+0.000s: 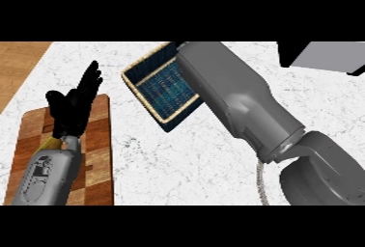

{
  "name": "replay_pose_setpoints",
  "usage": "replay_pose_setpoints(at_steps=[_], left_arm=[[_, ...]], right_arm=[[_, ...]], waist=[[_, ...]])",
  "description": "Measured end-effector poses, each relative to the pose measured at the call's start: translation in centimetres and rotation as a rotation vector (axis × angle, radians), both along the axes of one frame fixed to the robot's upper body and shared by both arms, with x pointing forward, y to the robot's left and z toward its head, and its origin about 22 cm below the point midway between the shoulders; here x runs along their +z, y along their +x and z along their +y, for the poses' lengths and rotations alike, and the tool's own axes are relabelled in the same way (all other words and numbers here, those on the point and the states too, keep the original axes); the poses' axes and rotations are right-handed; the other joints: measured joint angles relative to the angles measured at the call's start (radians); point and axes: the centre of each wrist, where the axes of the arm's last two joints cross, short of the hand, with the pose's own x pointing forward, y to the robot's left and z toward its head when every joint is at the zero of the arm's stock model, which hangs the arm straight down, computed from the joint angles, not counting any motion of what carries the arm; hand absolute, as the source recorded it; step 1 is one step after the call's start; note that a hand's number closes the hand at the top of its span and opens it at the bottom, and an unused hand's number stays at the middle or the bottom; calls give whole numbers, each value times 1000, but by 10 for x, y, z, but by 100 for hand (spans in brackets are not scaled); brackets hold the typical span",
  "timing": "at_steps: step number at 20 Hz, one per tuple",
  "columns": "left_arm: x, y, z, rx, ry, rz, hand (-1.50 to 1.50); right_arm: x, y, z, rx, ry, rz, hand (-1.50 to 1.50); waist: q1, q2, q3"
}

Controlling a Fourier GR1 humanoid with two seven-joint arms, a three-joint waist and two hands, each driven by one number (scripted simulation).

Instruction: Pick the squash from the placemat and place it in the basket

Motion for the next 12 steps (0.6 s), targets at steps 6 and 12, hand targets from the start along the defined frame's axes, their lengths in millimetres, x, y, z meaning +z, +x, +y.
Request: replay_pose_setpoints(at_steps=[6,12], left_arm=[[3,3,-2,0,0,-2,0],[2,1,-2,-2,-1,-1,0]], right_arm=[[-13,0,-5,-7,-26,36,150],[-22,-1,-7,-11,-9,94,150]], waist=[[-4,1,0],[-1,1,1]])
